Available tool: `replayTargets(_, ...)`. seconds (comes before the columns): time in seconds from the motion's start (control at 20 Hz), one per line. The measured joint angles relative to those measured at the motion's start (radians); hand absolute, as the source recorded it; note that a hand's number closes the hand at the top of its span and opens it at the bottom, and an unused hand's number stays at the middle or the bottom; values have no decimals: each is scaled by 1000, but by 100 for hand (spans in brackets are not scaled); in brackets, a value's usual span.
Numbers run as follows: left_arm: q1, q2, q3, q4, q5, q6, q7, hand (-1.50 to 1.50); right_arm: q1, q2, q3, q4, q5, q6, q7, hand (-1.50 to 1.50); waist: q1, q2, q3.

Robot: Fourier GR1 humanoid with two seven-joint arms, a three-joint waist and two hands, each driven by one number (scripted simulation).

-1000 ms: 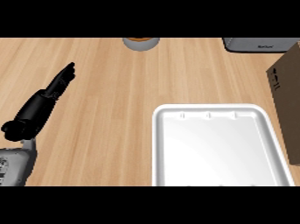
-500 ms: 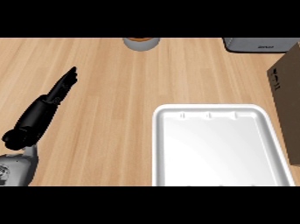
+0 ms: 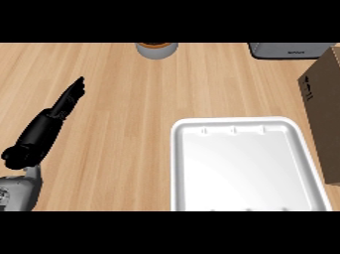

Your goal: Pick the sweet potato from the tray and place it in the cardboard box

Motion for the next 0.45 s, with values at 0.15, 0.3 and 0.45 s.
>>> replayTargets(0.15,1,3,6,-2,0,2,-2,0,-8,18,-125,-34,-116,-93,-49,-150,-6,0,0)
replayTargets(0.3,-9,1,8,0,1,1,5,0,18,12,-232,-55,-212,-148,-90,-150,-9,2,-1)
replayTargets(0.45,-11,0,9,10,-6,1,-4,0,87,11,-320,-71,-297,-171,-164,-150,-6,5,-1)
